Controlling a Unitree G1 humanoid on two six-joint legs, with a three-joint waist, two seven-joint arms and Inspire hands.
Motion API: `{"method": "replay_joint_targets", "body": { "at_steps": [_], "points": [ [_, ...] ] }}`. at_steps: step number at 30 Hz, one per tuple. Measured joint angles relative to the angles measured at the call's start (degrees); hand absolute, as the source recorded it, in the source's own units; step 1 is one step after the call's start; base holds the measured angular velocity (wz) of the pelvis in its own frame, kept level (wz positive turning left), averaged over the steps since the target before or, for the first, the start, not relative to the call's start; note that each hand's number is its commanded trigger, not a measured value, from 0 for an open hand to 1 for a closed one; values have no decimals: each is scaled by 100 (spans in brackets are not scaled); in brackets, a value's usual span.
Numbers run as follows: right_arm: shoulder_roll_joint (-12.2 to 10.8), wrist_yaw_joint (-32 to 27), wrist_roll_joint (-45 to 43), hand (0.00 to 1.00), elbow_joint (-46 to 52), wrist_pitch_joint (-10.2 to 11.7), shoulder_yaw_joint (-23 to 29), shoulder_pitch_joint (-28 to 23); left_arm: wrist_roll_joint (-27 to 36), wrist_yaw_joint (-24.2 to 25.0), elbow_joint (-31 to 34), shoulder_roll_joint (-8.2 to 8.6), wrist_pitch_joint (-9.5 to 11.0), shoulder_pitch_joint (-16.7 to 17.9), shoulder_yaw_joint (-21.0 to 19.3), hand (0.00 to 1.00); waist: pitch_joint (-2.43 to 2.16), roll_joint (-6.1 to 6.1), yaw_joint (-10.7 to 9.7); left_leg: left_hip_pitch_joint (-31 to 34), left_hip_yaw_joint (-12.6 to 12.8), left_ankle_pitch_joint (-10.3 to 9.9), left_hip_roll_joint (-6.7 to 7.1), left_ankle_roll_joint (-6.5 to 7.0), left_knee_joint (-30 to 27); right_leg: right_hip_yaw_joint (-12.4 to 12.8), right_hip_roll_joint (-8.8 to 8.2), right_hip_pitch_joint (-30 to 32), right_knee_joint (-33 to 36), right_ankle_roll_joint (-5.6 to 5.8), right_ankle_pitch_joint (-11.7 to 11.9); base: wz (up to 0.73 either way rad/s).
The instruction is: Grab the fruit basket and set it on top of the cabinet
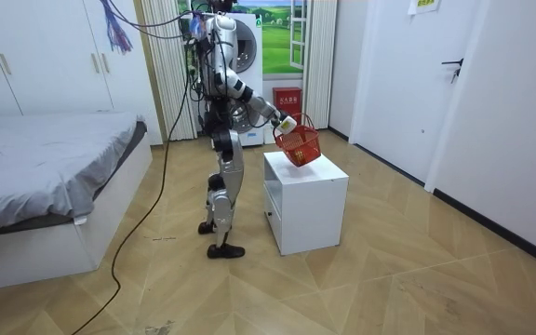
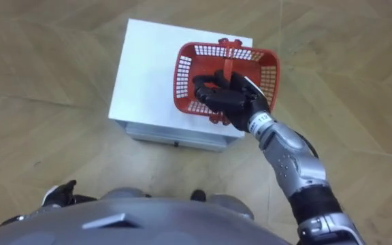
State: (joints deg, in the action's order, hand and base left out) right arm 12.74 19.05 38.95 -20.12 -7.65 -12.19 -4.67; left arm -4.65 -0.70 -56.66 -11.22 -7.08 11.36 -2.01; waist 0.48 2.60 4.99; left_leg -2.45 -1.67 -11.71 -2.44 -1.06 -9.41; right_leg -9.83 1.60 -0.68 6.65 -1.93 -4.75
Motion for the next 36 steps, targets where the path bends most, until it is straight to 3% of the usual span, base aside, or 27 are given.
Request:
{"method": "replay_joint_targets", "body": {
  "at_steps": [3,6,17,19,20,23,28,31,36],
  "points": [
    [-2,104,-2,100,0,-1,-1,-30,6,36,181,2,22,-8,-4,0,1,-24,-7,-14,9,0,67,0,0,-36,-59,-39,0,78,-66,3],
    [-9,182,-1,100,10,0,1,-41,10,39,204,4,112,-10,-9,0,-5,-15,-2,-16,15,0,72,0,2,-48,-61,-44,1,79,-67,0],
    [-11,187,-1,100,52,0,13,-43,11,6,190,6,112,194,-9,0,-20,9,-2,-6,22,-3,74,5,2,-51,-62,-56,2,81,-71,0],
    [-14,187,-3,100,52,0,13,-43,10,6,163,9,113,190,-9,0,-17,6,-5,4,22,-18,90,30,1,-49,-74,-58,9,90,-120,5],
    [-14,188,-4,100,52,0,16,-43,7,7,153,18,112,192,-9,0,-11,-4,-5,13,19,-76,103,121,-4,-51,-80,-57,15,59,-199,5],
    [-20,224,-67,100,56,-1,34,-44,0,16,147,51,104,196,-9,0,9,-29,-2,32,14,-91,108,127,-29,-57,-89,-33,104,40,-239,2],
    [-16,239,-59,100,164,-1,165,-36,2,30,135,60,66,294,-5,0,-18,-43,19,27,34,-89,108,124,-57,-41,-90,-23,142,33,-251,-1],
    [17,215,-46,100,278,-1,244,-33,2,30,5,60,-12,353,-10,0,-65,-51,70,-36,113,-87,104,127,-63,11,-90,-40,155,36,-253,-12],
    [110,148,-66,100,382,0,280,116,-1,35,-312,68,-120,373,-14,0,-63,-50,157,-200,213,-87,101,128,-46,46,-104,-136,198,50,-262,-8]
  ]
}}
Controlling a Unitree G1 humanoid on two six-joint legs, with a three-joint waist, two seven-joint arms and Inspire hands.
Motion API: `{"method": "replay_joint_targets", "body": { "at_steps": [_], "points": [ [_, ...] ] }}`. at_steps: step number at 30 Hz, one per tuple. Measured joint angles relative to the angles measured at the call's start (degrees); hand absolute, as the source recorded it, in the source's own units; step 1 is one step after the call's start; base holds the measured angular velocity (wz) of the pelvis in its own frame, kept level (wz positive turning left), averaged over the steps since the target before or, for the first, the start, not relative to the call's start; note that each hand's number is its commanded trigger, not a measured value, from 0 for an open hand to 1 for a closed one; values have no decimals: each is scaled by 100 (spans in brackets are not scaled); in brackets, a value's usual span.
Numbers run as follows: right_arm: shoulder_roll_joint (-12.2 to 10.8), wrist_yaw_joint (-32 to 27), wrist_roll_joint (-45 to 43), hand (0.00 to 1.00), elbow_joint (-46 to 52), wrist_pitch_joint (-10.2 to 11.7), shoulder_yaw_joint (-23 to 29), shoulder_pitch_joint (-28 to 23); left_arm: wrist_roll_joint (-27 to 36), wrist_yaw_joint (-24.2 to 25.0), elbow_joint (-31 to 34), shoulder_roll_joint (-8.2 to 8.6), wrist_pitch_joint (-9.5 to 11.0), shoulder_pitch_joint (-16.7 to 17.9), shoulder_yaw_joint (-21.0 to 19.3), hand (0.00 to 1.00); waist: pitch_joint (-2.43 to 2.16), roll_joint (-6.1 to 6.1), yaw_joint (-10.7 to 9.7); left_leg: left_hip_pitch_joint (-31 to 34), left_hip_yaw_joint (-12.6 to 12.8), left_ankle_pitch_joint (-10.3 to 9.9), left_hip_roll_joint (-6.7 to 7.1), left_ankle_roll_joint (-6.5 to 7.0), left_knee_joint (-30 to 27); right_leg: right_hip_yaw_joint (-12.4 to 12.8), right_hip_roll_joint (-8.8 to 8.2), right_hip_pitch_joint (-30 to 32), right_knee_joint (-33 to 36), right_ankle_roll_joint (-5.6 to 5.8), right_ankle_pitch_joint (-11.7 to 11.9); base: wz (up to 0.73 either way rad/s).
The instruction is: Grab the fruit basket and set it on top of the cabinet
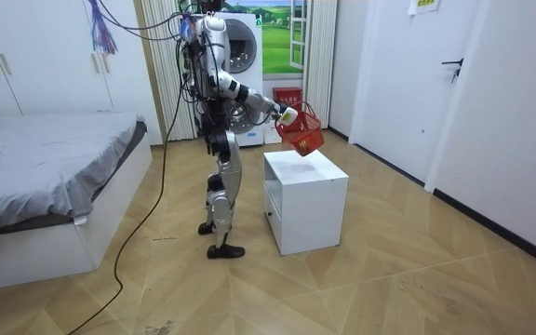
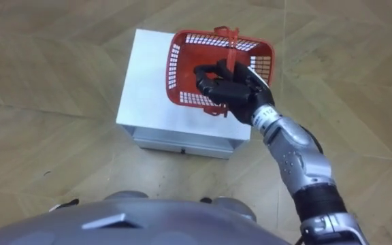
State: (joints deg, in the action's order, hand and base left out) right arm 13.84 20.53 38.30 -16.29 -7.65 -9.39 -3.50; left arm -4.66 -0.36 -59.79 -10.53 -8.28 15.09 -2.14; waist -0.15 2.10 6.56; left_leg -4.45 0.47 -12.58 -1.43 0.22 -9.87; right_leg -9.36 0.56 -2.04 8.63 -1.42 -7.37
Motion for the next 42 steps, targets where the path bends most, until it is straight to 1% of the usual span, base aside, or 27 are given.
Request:
{"method": "replay_joint_targets", "body": {
  "at_steps": [1,3,5,6,7,8,11,12,15,17,20,22,26,28,29,30,32,33,36,38,40,41,42],
  "points": [
    [0,-8,-1,100,0,0,16,40,0,1,-6,1,-17,-1,-4,0,2,-2,2,-3,14,0,2,0,8,1,-3,1,0,4,-2,0],
    [0,-60,-2,100,0,-1,80,184,-1,2,-99,2,-51,-24,-22,0,22,-21,14,-9,44,-1,5,2,25,4,-12,0,8,5,-3,0],
    [-1,-102,-1,100,33,-2,153,259,-2,4,-214,2,-71,-44,-112,0,29,-32,13,-5,48,-3,5,5,26,-2,-12,0,15,6,-4,2],
    [19,-120,0,100,53,-5,186,311,-2,9,-218,1,-143,-35,-137,0,33,-30,12,0,48,-6,4,8,34,-6,-12,4,25,5,-5,3],
    [43,-119,4,100,54,-8,186,350,0,26,-225,1,-172,-35,-152,0,36,-30,7,8,48,-9,3,11,40,-4,-12,7,26,6,-6,0],
    [105,-118,11,100,54,-20,186,420,0,94,-240,-2,-222,-37,-187,0,37,-29,10,17,46,-10,3,11,33,-5,-12,8,24,5,-7,0],
    [221,-130,30,100,54,-133,189,600,0,146,-219,0,-322,-40,-220,0,34,-26,13,24,47,-9,4,12,17,-9,-14,8,20,5,-7,0],
    [247,-180,119,100,54,-199,186,676,0,194,-209,-7,-347,-79,-216,0,32,-22,16,25,47,-7,6,13,3,-12,-17,12,19,5,-7,0],
    [308,-311,558,100,53,-263,182,813,0,227,-208,-11,-407,-144,-217,0,25,-12,30,40,47,-6,12,14,-7,-21,-26,16,8,13,-12,2],
    [359,-395,940,100,44,-317,166,949,6,226,-206,-35,-438,-249,-211,0,18,25,39,76,53,-4,17,16,-25,-28,-34,42,9,21,-17,2],
    [373,-522,968,100,-92,-428,166,1148,2,221,-200,-97,-507,-350,-213,0,13,93,60,86,57,-3,15,16,-46,-42,-35,49,12,21,-17,0],
    [394,-599,996,100,-104,-482,165,1158,7,215,-201,-118,-550,-418,-210,0,19,119,84,108,73,-4,13,16,-48,-53,-37,55,12,21,-17,2],
    [400,-618,1388,100,-294,-618,149,1158,62,212,-170,-149,-665,-556,-186,0,20,125,93,242,80,-4,16,16,-97,-150,-63,129,10,21,-16,10],
    [397,-616,1396,100,-472,-621,145,1158,69,214,-156,-181,-692,-717,-106,0,18,124,92,388,81,-4,15,16,-158,-197,-70,226,22,20,-16,16],
    [397,-605,1397,100,-654,-623,143,1177,68,214,-187,-182,-709,-805,-101,0,19,119,123,488,101,-4,10,16,-201,-244,-78,305,44,11,-11,15],
    [385,-600,1396,100,-907,-630,143,1231,64,214,-209,-182,-725,-910,-96,0,29,101,136,544,123,-1,6,18,-246,-299,-92,354,61,2,-5,15],
    [371,-601,1396,100,-1348,-674,144,1339,65,214,-210,-176,-721,-954,-91,0,27,57,144,616,150,3,5,23,-290,-343,-114,419,117,3,-5,9],
    [371,-605,1396,100,-1563,-696,144,1376,62,214,-213,-178,-713,-977,-92,0,30,27,181,652,181,9,8,31,-292,-343,-119,450,117,3,-5,3],
    [354,-612,1431,100,-1861,-727,131,1382,65,185,-275,-202,-717,-946,-95,0,33,-38,179,730,186,18,15,43,-295,-364,-136,524,134,4,-4,0],
    [344,-604,1566,100,-2053,-720,31,1385,67,81,-312,-210,-719,-862,-77,0,32,-47,182,733,185,19,13,43,-290,-363,-133,533,132,4,-4,0],
    [289,-591,1562,100,-2236,-689,-79,1377,-3,28,-429,-202,-691,-786,-28,0,36,-53,198,742,187,19,12,43,-290,-377,-134,535,116,4,-4,0],
    [203,-575,1573,100,-2404,-669,-83,1373,-5,-16,-518,-201,-664,-746,-4,0,35,-53,226,758,203,18,8,43,-294,-379,-129,551,116,4,-4,-5],
    [143,-572,1585,100,-2525,-667,-83,1368,-5,-43,-542,-200,-626,-671,9,0,35,-53,298,788,230,18,8,43,-299,-361,-129,603,123,4,-4,-7]
  ]
}}
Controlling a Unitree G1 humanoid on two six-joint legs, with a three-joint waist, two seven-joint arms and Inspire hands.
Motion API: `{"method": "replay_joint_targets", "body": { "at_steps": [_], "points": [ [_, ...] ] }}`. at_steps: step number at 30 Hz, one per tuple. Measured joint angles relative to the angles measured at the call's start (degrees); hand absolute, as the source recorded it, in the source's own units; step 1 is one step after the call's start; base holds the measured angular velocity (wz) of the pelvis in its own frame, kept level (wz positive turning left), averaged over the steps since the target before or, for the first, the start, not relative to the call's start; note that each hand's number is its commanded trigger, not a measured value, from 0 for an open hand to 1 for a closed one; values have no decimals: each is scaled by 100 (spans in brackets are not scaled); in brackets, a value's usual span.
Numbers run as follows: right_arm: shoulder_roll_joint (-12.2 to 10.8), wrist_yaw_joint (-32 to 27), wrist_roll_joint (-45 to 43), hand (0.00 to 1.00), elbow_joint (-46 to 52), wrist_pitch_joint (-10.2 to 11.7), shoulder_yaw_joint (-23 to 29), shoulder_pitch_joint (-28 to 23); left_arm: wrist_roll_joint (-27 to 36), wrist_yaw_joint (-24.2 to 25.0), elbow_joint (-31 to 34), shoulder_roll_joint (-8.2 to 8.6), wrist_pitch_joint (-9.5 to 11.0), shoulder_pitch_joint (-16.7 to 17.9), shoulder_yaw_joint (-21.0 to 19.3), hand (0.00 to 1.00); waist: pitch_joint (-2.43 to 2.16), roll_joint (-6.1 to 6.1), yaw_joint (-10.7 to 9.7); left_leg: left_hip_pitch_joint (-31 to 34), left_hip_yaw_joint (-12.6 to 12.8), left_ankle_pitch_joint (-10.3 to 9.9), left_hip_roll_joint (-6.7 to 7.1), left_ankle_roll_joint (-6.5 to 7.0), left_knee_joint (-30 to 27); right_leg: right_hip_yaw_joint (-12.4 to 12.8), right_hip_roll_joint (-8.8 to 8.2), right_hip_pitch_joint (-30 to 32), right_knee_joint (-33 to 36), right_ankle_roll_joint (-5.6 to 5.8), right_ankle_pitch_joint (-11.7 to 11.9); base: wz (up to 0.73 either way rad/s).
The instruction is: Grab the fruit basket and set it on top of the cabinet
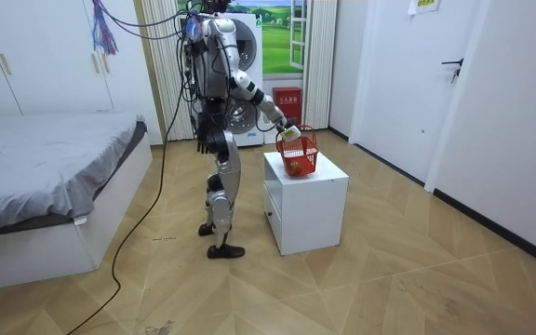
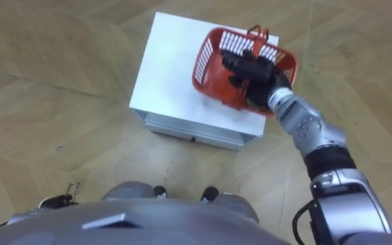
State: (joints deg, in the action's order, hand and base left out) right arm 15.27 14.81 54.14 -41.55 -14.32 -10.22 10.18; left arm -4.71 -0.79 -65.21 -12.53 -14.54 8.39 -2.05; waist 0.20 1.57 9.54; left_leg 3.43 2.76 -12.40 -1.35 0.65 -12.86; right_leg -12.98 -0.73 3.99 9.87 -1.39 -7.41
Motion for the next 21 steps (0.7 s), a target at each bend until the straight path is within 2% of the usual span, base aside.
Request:
{"method": "replay_joint_targets", "body": {
  "at_steps": [6,11,19,20,21],
  "points": [
    [-89,67,217,100,-173,73,-62,-30,-1,-14,-4,2,110,301,2,0,19,-100,82,122,10,0,4,1,-55,-152,-36,28,-2,2,-1,11],
    [-90,282,379,100,-174,235,-174,-100,4,-2,-14,32,128,371,11,0,15,-175,140,124,9,0,0,1,-68,-183,-74,11,1,2,-1,3],
    [-151,499,416,100,-210,298,-277,-307,4,-20,-33,40,160,374,172,0,8,-236,160,162,14,2,5,4,-56,-207,-51,17,13,10,-6,1],
    [-153,526,416,53,-216,299,-305,-309,4,-20,-33,41,181,374,182,0,8,-236,160,169,17,2,5,4,-56,-208,-51,22,12,11,-7,0],
    [-155,536,416,0,-217,299,-328,-309,4,-20,-33,41,202,374,186,0,8,-236,160,175,17,2,5,4,-56,-213,-51,24,10,14,-9,0]
  ]
}}
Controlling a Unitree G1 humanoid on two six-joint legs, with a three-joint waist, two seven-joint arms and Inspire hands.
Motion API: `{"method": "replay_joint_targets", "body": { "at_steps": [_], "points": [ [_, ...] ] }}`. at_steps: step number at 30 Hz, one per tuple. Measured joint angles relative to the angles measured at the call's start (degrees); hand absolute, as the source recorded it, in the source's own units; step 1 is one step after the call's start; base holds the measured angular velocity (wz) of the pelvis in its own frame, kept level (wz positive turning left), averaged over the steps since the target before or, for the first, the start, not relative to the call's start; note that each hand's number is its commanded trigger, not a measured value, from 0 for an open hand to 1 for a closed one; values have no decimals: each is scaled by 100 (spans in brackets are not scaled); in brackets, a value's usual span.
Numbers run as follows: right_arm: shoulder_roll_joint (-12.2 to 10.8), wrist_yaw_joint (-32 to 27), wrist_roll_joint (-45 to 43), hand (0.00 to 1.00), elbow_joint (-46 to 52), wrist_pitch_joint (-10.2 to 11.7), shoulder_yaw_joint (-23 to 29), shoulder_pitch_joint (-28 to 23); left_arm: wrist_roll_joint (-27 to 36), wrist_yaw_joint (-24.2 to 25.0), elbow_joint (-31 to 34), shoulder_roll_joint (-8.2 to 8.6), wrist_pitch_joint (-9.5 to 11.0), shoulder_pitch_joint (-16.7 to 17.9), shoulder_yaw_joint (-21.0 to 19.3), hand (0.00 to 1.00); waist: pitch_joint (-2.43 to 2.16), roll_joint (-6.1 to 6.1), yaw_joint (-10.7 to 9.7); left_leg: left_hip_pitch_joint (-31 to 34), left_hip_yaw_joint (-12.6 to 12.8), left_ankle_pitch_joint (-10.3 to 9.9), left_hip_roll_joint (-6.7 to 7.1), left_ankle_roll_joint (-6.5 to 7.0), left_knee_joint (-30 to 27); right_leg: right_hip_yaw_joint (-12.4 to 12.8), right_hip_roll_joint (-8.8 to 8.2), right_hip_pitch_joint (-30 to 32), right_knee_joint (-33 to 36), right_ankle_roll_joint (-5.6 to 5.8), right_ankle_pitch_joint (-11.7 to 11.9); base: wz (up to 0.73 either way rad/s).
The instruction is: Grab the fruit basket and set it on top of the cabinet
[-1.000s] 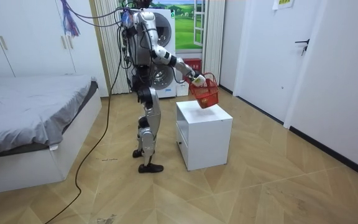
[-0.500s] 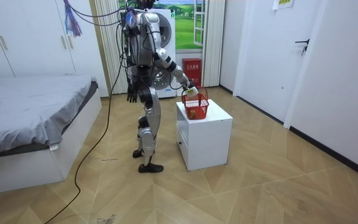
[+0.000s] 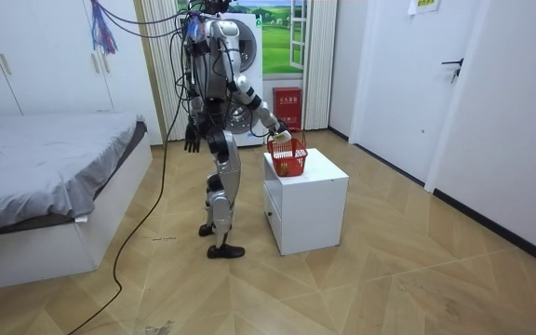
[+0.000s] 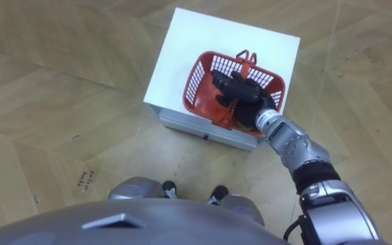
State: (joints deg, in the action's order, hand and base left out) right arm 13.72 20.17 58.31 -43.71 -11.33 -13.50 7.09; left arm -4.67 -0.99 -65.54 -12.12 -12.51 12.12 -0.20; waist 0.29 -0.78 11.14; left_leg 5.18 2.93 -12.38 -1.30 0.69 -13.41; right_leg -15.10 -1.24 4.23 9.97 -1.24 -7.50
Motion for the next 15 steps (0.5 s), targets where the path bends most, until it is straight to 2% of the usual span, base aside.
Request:
{"method": "replay_joint_targets", "body": {
  "at_steps": [15],
  "points": [
    [-56,72,15,0,-52,76,-106,0,13,-3,11,2,7,0,279,0,-2,5,0,13,13,3,10,5,-12,-84,-26,-2,-5,26,-16,2]
  ]
}}
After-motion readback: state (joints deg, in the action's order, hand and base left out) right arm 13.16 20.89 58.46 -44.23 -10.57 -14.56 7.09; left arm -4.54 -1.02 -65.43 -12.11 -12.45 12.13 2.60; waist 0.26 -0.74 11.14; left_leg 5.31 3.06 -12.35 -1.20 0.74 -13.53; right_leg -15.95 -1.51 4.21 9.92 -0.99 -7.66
